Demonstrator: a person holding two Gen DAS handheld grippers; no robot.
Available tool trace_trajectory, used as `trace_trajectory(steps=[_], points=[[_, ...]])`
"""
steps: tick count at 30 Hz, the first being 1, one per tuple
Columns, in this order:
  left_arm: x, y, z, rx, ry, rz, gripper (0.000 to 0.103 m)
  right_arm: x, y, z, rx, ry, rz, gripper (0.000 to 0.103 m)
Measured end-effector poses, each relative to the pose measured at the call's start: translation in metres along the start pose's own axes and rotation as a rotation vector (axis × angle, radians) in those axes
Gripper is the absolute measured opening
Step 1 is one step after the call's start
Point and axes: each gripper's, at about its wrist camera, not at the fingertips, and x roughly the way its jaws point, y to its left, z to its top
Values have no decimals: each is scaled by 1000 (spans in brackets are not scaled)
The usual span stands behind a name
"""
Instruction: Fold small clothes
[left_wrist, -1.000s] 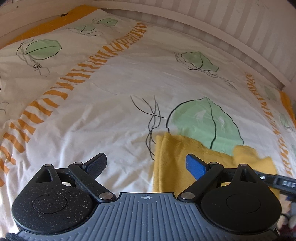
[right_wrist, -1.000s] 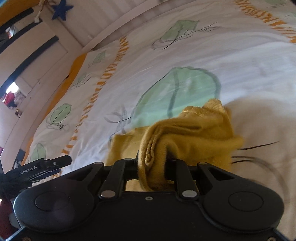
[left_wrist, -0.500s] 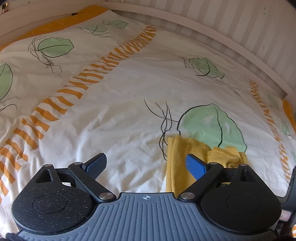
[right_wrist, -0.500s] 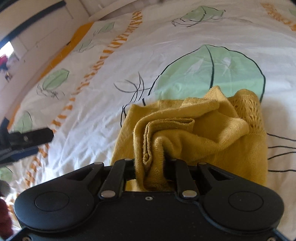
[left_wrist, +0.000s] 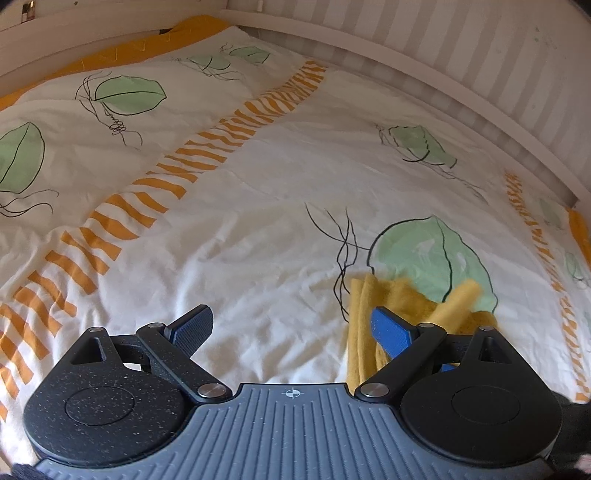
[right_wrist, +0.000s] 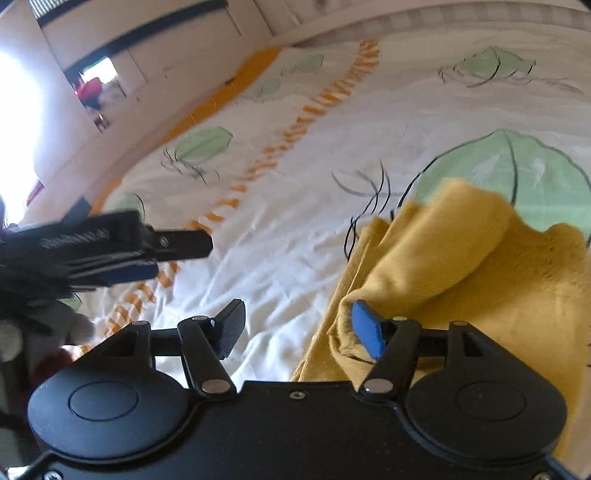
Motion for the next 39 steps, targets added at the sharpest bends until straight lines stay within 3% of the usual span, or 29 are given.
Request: trace_trajectory(steps=[7, 13, 19, 25, 26, 28, 30, 32, 33, 36, 39], points=[[2, -4, -3, 18, 12, -13, 93, -34, -31, -5, 98, -98, -41, 70], [10, -16, -9, 57, 39, -24, 93, -15, -37, -32, 109, -9, -42, 71], [21, -24, -17, 83, 78, -62, 93, 19, -2, -68, -20, 129, 40, 75], [24, -26, -17, 67, 99, -98, 93, 7, 45, -81, -345, 74, -83, 74], [24, -27, -17, 63, 101, -105, 93, 7, 52, -83, -401, 76, -112, 71], [24, -28, -18, 58, 107, -123, 93, 10, 58, -88, -493, 92, -181, 49], [26, -31, -19, 59, 117, -139, 93, 16, 57, -90, -547, 118, -220, 45], [28, -32, -20, 57, 129, -158, 93, 12, 51, -92, -536, 105, -231, 16], [30, -32, -20, 52, 140, -175, 92, 7, 46, -91, -506, 79, -235, 11], [38, -33, -21, 20, 181, -243, 92, -17, 30, -80, -366, -20, -207, 11], [51, -36, -23, -24, 224, -316, 92, -33, 19, -74, -296, -56, -188, 11]])
